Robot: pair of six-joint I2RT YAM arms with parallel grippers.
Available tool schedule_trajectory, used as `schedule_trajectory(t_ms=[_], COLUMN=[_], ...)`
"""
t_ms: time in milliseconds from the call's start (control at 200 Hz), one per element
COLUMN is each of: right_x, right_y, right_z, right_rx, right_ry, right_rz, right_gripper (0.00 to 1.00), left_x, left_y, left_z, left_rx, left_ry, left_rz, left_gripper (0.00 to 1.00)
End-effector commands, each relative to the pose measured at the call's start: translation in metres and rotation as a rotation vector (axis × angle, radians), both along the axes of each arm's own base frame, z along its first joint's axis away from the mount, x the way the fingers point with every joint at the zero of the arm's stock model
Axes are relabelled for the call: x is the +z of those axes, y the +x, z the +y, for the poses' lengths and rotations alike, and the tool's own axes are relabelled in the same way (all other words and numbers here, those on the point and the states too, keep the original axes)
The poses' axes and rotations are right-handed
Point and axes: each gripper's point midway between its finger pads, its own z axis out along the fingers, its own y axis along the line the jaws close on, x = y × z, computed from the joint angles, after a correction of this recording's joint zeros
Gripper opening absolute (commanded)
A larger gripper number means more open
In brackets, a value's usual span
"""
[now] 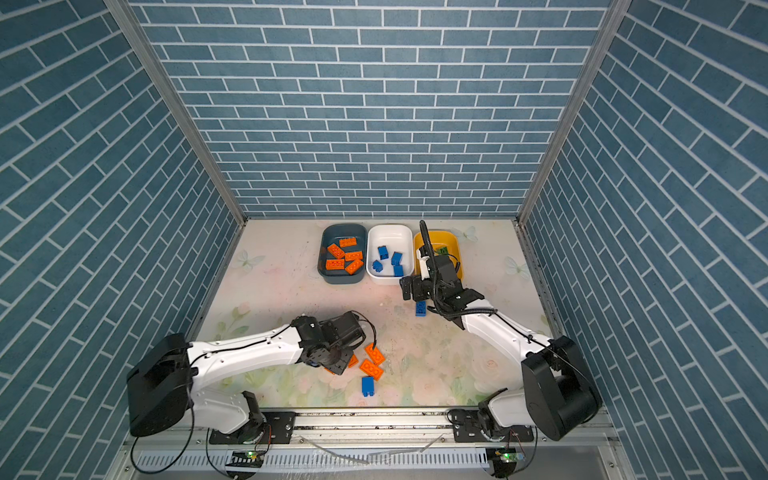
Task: Sort the legos into containers by color
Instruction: 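Move the left gripper back to the pile and grasp another orange brick, then carry orange brick to teal tub with left gripper while right grasps blue brick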
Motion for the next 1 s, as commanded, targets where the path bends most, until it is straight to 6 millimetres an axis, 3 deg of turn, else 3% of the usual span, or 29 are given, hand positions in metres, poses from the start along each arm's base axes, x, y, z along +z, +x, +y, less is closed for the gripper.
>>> schedule_trajectory(t_ms=[0,265,435,695,995], right_x=[-0.017,-0.038,-0.052,-0.069,-0.085], right_y=[-0.018,-0.033,-0.041,-0.048,-0.045], right_z=[-0.016,-0.033,-0.035,-0.033,-0.031], right_rx=[-0.055,-0.147,-0.171,-0.178,-0.199], right_ry=[-0.017,-0.005,0.001,-0.001,-0.048], right_rz=[0.056,0.135,0.201,0.273,0.317], right_gripper=[0.99,0.99,0.99,0.96,0.91], left_x=[0.038,0.095,0.118,0.121,0.099], left_y=[0.034,0.120,0.171,0.247,0.322], left_z=[-0.002,0.004,-0.003,0.014,0.024], left_rx=[0.046,0.215,0.227,0.377,0.485], left_ry=[-0.053,-0.180,-0.181,-0.204,-0.213], left_rz=[-0.132,-0.319,-0.407,-0.445,-0.379], left_gripper=[0.27,0.27,0.27,0.27,0.26])
